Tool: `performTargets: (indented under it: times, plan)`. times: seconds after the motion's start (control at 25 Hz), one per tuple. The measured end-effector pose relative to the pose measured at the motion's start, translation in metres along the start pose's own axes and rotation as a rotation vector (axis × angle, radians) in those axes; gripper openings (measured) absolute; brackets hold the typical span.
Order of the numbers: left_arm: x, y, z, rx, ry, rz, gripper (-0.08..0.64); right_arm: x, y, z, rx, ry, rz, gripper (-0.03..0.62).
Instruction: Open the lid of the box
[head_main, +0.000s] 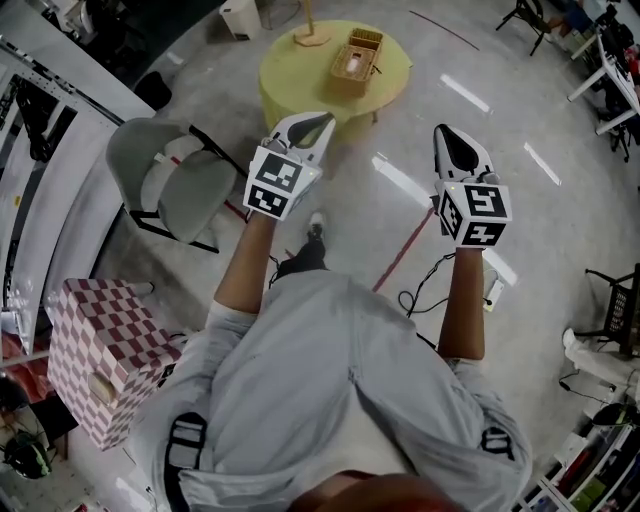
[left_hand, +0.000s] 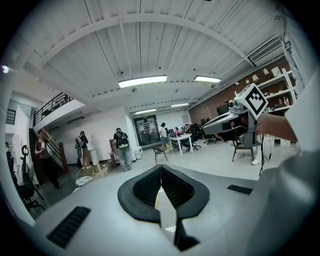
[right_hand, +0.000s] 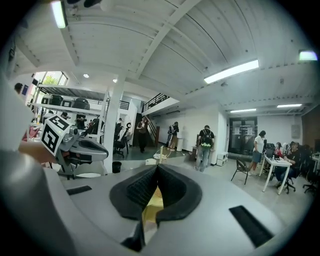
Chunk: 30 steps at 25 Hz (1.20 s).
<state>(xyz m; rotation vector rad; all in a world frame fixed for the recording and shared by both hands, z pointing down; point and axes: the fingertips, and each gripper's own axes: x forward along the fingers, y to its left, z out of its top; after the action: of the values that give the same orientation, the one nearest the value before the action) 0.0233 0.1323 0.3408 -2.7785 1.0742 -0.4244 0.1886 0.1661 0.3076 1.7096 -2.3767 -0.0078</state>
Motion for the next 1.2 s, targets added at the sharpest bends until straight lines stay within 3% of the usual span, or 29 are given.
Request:
performTargets:
  times: [0.52,1.2]
  plan:
    - [0.082,0.063,-0.026,-0.024,0.023,-0.022,0.029,0.098,-0.033,-0.018,-0.008,0.07,0.006,0.023]
    - [0.176,0.228,-0.037,-0.052,-0.001,-0.031,0.029,0.269,-0.05,0.009,-0.02,0.126,-0.039,0.023]
